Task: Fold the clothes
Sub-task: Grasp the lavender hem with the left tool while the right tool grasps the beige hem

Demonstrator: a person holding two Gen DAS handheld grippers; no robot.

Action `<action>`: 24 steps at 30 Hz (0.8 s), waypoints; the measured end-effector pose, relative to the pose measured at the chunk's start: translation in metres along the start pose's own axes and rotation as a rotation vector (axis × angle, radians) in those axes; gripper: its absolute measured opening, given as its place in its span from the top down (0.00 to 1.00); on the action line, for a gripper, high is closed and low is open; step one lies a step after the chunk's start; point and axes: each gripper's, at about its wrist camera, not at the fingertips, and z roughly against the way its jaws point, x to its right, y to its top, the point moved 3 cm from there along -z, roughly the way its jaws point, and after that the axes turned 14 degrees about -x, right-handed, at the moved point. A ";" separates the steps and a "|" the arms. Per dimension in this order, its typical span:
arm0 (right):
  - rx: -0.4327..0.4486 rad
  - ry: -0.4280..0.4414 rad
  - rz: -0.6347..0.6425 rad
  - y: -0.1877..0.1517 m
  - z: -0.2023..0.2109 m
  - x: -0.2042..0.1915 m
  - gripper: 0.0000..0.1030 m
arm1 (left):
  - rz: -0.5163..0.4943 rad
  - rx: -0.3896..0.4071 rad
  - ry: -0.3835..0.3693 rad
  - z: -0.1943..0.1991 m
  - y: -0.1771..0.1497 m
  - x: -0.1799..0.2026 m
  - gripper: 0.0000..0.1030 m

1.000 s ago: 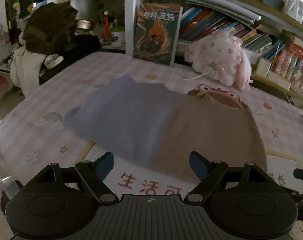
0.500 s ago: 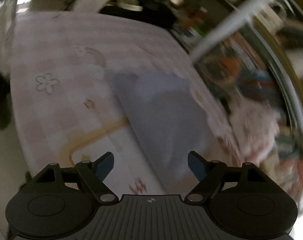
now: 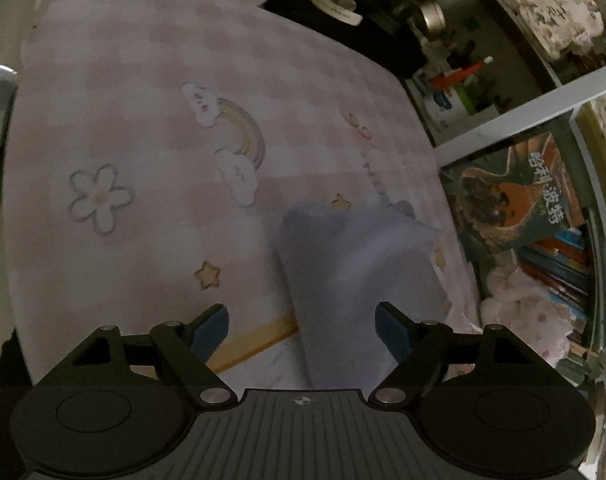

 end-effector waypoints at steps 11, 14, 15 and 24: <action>-0.066 0.004 -0.042 0.017 -0.016 0.001 0.43 | 0.021 -0.044 -0.058 -0.012 0.010 -0.002 0.21; -0.086 0.013 -0.037 0.023 -0.016 0.001 0.53 | 0.054 -0.038 -0.084 -0.014 0.014 -0.004 0.30; -0.093 0.021 -0.040 0.024 -0.017 0.001 0.57 | 0.067 -0.041 -0.092 -0.015 0.016 -0.005 0.32; -0.129 0.047 -0.069 0.029 -0.026 -0.003 0.69 | 0.121 -0.067 -0.095 -0.028 0.032 -0.008 0.77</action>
